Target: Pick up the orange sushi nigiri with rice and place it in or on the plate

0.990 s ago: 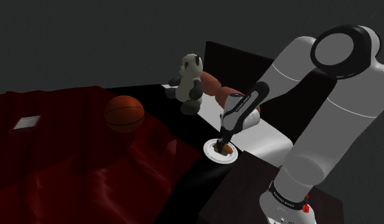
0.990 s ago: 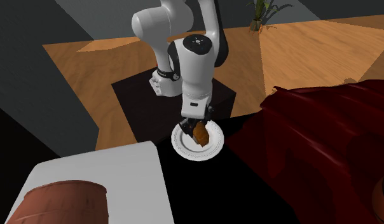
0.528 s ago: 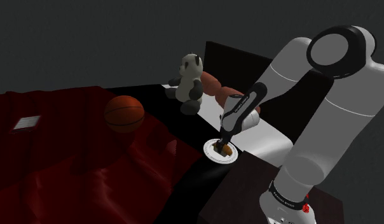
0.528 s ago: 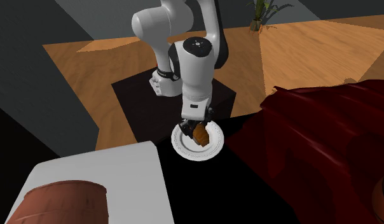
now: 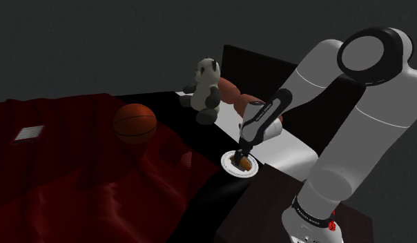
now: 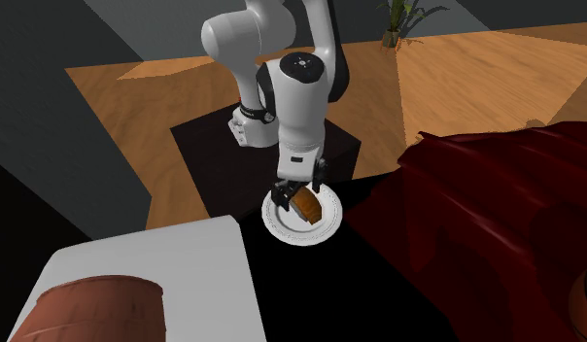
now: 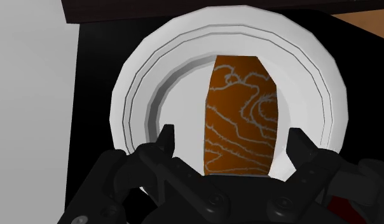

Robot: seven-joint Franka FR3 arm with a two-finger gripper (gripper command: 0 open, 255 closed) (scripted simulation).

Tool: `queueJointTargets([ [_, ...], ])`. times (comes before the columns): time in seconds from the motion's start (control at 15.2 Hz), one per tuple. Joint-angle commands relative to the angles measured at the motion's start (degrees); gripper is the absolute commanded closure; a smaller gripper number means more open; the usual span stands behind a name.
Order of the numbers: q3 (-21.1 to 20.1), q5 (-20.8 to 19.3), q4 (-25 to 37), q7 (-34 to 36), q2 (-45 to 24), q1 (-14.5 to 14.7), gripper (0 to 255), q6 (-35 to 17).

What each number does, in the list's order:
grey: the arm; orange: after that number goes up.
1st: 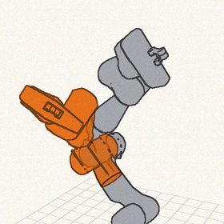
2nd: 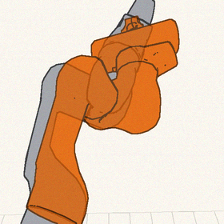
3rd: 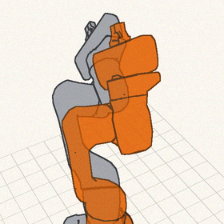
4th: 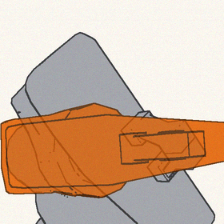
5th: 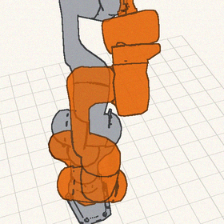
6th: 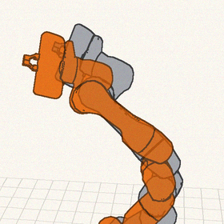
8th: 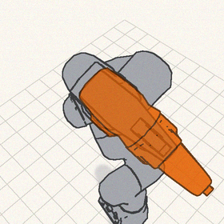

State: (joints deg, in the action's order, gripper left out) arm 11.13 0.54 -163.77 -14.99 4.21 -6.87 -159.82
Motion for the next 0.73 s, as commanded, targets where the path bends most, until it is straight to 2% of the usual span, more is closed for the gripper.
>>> queueJointTargets([
  [0.0, 0.0, -2.1, 0.1, 1.4, 4.3, -0.6, 0, 4.4],
  [0.13, -0.4, -3.5, 0.4, 2.4, 9.0, -1.3, 0, 9.4],
  [0.66, -0.4, -3.5, 0.4, 2.4, 9.0, -1.4, 0, 9.4],
])
